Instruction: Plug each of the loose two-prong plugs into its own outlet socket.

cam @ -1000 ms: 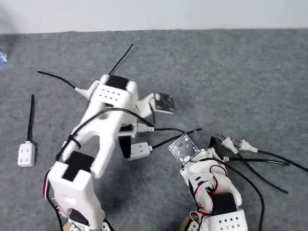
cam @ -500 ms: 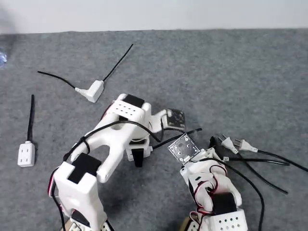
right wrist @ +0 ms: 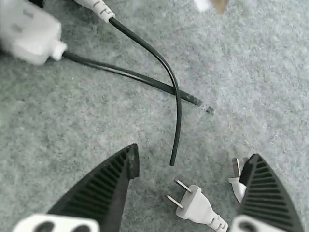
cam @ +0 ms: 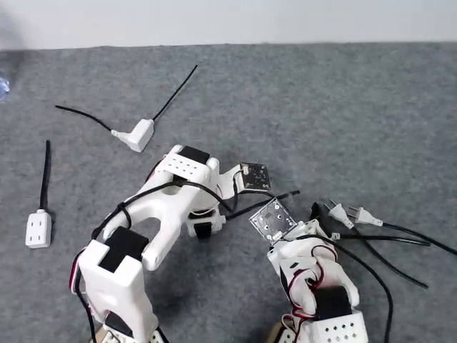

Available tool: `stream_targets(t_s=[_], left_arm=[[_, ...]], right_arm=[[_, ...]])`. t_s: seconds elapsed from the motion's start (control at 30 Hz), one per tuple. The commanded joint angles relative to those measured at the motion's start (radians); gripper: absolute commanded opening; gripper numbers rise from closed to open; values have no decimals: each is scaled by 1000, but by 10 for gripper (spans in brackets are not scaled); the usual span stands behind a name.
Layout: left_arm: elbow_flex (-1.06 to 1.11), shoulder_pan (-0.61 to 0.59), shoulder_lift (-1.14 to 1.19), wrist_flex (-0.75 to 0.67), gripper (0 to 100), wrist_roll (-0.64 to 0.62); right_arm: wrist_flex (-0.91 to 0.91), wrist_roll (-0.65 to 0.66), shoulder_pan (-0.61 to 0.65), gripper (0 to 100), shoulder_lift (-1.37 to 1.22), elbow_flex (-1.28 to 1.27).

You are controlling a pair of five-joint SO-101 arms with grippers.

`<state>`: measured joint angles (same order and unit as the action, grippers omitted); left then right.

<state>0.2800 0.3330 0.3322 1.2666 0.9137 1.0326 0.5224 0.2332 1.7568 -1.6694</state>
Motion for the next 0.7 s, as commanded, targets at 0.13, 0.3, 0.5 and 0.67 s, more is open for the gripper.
stream_targets(t_s=[0.13,0.3,0.5,0.67], left_arm=[[-7,31,-14,-103,38,-5],[-5,114,-15,-52,38,92],[-5,230,-15,11,37,103],[-5,236,-15,11,37,101]], right_arm=[[-15,-3,2,335,-2,-17],[-15,-3,2,335,-2,-17],[-18,-3,1,335,-2,-17],[-22,-3,-28,335,2,-17]])
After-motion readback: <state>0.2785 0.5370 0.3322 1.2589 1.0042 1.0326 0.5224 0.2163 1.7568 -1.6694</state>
